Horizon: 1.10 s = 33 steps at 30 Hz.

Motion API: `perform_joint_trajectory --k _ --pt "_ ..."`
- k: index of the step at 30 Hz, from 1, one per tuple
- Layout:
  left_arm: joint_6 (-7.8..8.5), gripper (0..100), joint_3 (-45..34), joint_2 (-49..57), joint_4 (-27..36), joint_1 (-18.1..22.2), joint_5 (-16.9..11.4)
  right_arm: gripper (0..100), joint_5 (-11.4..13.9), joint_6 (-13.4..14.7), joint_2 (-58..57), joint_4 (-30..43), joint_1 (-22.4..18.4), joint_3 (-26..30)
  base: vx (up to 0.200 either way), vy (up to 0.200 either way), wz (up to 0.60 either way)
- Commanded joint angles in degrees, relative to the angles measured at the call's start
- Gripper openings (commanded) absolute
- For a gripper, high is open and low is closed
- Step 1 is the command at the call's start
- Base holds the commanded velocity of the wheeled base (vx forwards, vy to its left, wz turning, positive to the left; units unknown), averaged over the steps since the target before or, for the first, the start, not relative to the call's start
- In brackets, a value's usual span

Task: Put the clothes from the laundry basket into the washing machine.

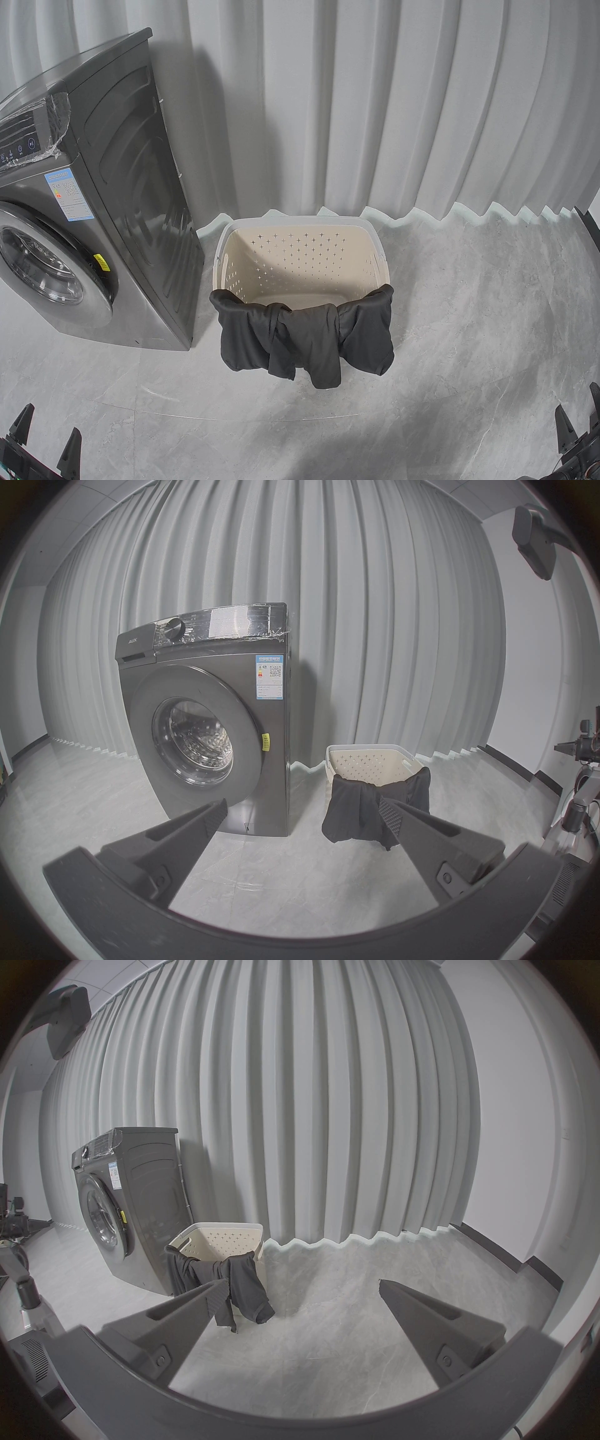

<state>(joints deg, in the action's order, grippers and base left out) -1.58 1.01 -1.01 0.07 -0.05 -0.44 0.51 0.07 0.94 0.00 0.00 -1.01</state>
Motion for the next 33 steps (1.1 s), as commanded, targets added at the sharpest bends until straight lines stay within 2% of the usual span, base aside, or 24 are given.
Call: perform_joint_trajectory --k 1,14,33 --pt "-0.09 100 -0.9 1.0 -0.1 0.0 0.0 100 0.0 0.0 -0.9 0.0 0.0 1.0 0.200 0.000 0.00" --pt "-0.09 100 -0.9 1.0 -0.1 0.0 0.0 100 0.0 0.0 -0.9 0.0 0.0 1.0 0.200 0.000 0.00" --pt "-0.17 100 -0.9 1.0 0.0 0.0 0.1 100 0.0 0.0 -0.9 0.0 0.0 1.0 0.000 0.000 0.00"
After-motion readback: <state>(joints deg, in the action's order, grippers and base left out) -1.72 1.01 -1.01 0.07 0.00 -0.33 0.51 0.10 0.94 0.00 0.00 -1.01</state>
